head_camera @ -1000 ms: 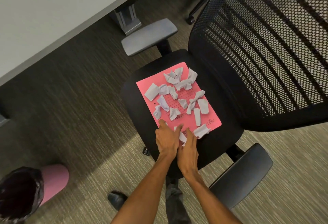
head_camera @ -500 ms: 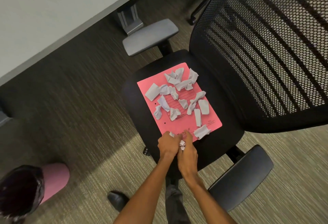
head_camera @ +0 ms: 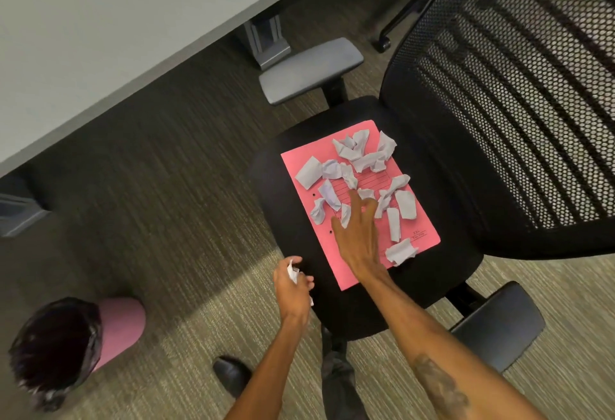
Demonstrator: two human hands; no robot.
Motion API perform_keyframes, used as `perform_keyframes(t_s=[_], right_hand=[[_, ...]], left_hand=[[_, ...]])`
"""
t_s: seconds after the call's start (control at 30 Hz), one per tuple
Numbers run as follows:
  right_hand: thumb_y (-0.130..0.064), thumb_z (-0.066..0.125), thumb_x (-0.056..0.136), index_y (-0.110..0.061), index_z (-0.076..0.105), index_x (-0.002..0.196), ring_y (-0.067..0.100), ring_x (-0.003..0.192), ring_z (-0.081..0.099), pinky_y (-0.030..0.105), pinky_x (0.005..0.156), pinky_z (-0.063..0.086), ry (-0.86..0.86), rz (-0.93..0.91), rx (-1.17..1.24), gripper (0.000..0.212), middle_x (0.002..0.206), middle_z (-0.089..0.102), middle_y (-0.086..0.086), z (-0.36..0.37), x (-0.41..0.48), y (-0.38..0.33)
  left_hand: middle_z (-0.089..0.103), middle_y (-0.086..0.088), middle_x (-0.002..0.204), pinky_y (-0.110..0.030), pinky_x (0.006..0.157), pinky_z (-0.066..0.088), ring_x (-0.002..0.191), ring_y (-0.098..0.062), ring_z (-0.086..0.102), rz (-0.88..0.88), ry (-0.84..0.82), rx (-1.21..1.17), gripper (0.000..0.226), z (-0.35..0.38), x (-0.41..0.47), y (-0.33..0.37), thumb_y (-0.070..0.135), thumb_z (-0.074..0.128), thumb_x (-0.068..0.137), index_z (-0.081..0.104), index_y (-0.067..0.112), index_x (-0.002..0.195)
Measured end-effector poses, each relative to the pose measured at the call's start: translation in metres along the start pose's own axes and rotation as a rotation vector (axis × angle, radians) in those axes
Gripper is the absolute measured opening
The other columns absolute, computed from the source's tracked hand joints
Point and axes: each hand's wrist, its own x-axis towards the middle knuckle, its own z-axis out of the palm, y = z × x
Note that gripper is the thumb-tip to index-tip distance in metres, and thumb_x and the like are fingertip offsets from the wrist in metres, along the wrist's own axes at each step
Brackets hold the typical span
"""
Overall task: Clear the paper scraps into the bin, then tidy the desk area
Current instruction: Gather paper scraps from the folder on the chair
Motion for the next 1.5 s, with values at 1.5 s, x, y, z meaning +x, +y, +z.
perform_keyframes(t_s=[1.5], right_hand=[[-0.028, 0.065, 0.093, -0.021, 0.06, 0.105, 0.008, 0.082, 0.054, 0.02, 0.068, 0.038, -0.119, 0.132, 0.119, 0.014, 0.095, 0.057, -0.005, 0.019, -0.007, 0.012]], left_hand=[[0.067, -0.006, 0.117, -0.041, 0.078, 0.05, 0.104, -0.029, 0.067, 0.484, 0.049, 0.872, 0.057, 0.059, 0.127, 0.156, 0.049, 0.072, 0.086, 0.05, 0.017, 0.128]])
